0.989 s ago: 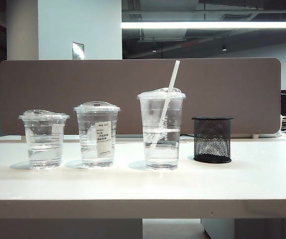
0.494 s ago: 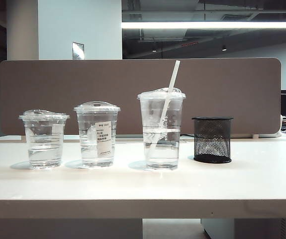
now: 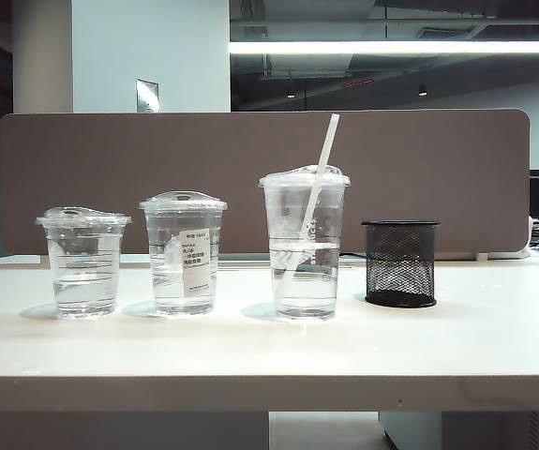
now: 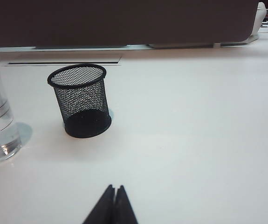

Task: Pick up the straw and insert it into the large coffee cup.

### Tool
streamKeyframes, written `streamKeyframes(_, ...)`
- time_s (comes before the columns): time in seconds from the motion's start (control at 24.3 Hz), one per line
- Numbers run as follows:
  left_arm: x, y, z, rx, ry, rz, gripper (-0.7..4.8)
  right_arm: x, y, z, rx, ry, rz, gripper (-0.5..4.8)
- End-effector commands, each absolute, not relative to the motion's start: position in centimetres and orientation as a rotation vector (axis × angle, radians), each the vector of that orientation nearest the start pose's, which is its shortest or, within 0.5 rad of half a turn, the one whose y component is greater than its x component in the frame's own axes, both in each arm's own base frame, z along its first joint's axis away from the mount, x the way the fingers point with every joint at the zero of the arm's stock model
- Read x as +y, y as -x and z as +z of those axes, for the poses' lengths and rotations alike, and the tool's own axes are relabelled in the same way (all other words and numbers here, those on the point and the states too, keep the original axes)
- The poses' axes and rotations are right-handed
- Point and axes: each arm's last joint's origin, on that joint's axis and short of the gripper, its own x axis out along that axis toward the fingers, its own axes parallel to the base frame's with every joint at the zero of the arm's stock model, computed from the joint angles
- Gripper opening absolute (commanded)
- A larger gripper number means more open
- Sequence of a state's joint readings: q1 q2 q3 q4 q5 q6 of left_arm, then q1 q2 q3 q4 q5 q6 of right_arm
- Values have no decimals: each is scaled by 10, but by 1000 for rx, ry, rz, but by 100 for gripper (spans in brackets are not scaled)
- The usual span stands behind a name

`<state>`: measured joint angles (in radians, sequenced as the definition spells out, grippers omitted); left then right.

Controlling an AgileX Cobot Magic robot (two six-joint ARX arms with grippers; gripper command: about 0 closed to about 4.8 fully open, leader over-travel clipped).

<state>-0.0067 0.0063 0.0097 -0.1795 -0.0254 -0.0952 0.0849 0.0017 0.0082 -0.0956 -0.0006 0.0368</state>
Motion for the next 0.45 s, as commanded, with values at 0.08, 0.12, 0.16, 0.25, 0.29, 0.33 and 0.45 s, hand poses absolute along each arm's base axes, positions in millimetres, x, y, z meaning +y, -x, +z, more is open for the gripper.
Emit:
streamKeyframes(0.08,-2,-96,148,184,116,-43,-4,8,-97,156,83,-34,84,22)
streamKeyframes(0.12,-2,-96,149,183,116,-44,-4,8,-97,156,83,-34,84,22)
streamKeyframes(0.16,-2,-96,149,183,116,-43,-4,8,-97,156,83,-34,84,22)
streamKeyframes(0.25,-2,-96,149,183,116,-43,-4,8,-97,156,83,-34,84,22)
streamKeyframes(0.29,-2,-96,149,183,116,-43,-4,8,-97,156,83,-34,84,22)
streamKeyframes(0.33,-2,-96,149,183,116,-42,-4,8,-97,156,83,-34,84,22)
streamKeyframes(0.45,-2,-96,149,183,116,-43,-4,8,-97,156,83,-34,84,22)
